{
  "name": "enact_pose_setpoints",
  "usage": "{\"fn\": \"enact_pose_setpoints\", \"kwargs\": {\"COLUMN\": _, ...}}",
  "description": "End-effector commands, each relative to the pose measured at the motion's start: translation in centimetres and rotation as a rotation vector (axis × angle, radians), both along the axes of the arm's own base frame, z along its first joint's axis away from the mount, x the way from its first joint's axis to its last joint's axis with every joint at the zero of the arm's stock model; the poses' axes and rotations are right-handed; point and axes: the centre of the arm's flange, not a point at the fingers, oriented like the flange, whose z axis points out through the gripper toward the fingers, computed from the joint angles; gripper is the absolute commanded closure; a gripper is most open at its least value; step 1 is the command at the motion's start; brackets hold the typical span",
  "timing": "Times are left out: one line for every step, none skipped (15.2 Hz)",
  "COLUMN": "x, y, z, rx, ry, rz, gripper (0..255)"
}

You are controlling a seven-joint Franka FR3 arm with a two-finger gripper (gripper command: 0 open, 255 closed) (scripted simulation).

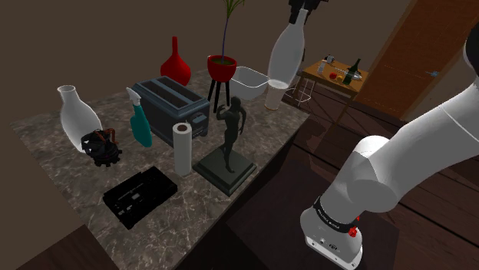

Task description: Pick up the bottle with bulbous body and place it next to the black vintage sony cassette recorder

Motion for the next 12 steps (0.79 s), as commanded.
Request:
{"fn": "enact_pose_setpoints", "kwargs": {"x": -0.3, "y": 2.8, "z": 0.0, "rx": 0.0, "ry": 0.0, "rz": -0.002, "gripper": 255}}
{"fn": "enact_pose_setpoints", "kwargs": {"x": -0.6, "y": 4.1, "z": 0.0, "rx": 0.0, "ry": 0.0, "rz": -0.002, "gripper": 255}}
{"fn": "enact_pose_setpoints", "kwargs": {"x": -0.8, "y": 5.3, "z": 0.0, "rx": 0.0, "ry": 0.0, "rz": -0.002, "gripper": 255}}
{"fn": "enact_pose_setpoints", "kwargs": {"x": -1.0, "y": 6.6, "z": 0.0, "rx": 0.0, "ry": 0.0, "rz": -0.002, "gripper": 255}}
{"fn": "enact_pose_setpoints", "kwargs": {"x": -1.3, "y": 7.9, "z": 0.0, "rx": 0.0, "ry": 0.0, "rz": -0.002, "gripper": 255}}
{"fn": "enact_pose_setpoints", "kwargs": {"x": -1.5, "y": 9.2, "z": 0.0, "rx": 0.0, "ry": 0.0, "rz": -0.002, "gripper": 255}}
{"fn": "enact_pose_setpoints", "kwargs": {"x": -1.7, "y": 10.5, "z": 0.0, "rx": 0.0, "ry": 0.0, "rz": -0.002, "gripper": 255}}
{"fn": "enact_pose_setpoints", "kwargs": {"x": -2.0, "y": 11.8, "z": 0.0, "rx": 0.0, "ry": 0.0, "rz": -0.002, "gripper": 255}}
{"fn": "enact_pose_setpoints", "kwargs": {"x": -2.2, "y": 13.1, "z": 0.0, "rx": 0.0, "ry": 0.0, "rz": -0.002, "gripper": 255}}
{"fn": "enact_pose_setpoints", "kwargs": {"x": -2.4, "y": 14.4, "z": 0.0, "rx": 0.0, "ry": 0.0, "rz": -0.002, "gripper": 255}}
{"fn": "enact_pose_setpoints", "kwargs": {"x": -2.7, "y": 15.7, "z": 0.0, "rx": 0.0, "ry": 0.0, "rz": -0.002, "gripper": 255}}
{"fn": "enact_pose_setpoints", "kwargs": {"x": -2.9, "y": 17.0, "z": 0.0, "rx": 0.0, "ry": 0.0, "rz": -0.002, "gripper": 255}}
